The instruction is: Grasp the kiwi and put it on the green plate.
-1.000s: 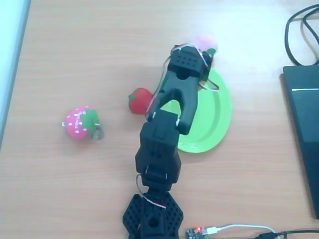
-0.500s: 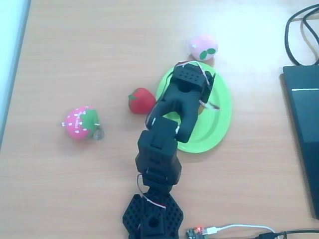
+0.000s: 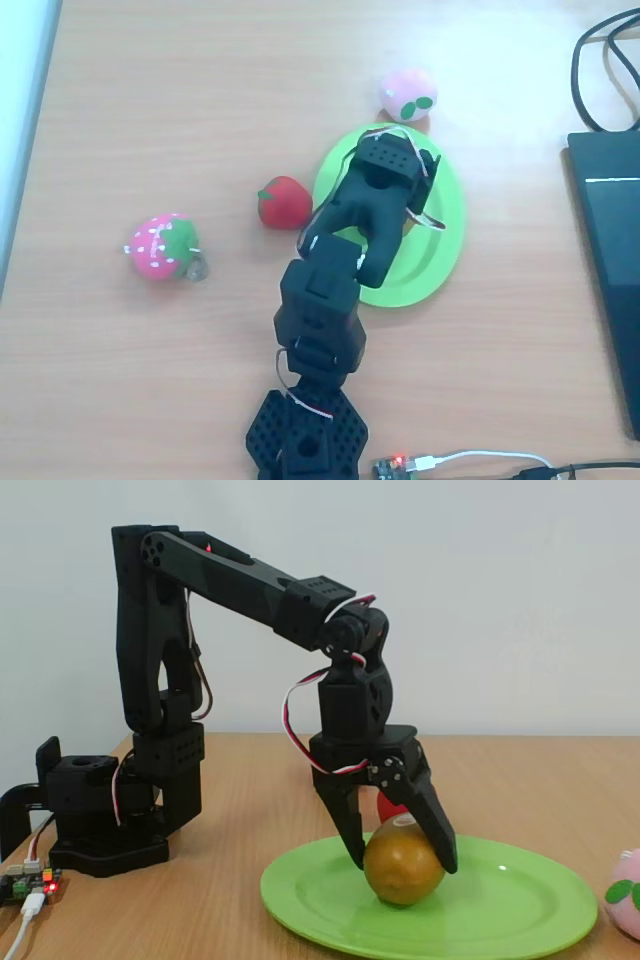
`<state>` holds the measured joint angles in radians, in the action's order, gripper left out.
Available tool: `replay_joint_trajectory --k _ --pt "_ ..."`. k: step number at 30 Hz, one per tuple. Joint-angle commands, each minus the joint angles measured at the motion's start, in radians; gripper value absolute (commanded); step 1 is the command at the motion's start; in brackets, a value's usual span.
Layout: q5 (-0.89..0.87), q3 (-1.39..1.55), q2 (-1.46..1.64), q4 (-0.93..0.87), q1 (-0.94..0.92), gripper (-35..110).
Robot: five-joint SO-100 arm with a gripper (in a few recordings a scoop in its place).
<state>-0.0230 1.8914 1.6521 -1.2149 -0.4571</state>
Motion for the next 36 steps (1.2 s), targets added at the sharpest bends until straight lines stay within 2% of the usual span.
replay_joint_trajectory --k 1,7,17,19,29,36 --pt "-0.002 0.002 0.058 -0.018 -0.005 41" --pt "-0.005 0.002 0.118 -0.020 0.006 50" --pt "0.014 0.012 0.318 -0.028 0.132 46" --pt "0.017 0.034 0.388 -0.028 0.179 40" --pt "0.021 0.302 0.857 -0.023 0.457 -6" --pt "0.040 0.600 1.186 -0.002 0.495 -8"
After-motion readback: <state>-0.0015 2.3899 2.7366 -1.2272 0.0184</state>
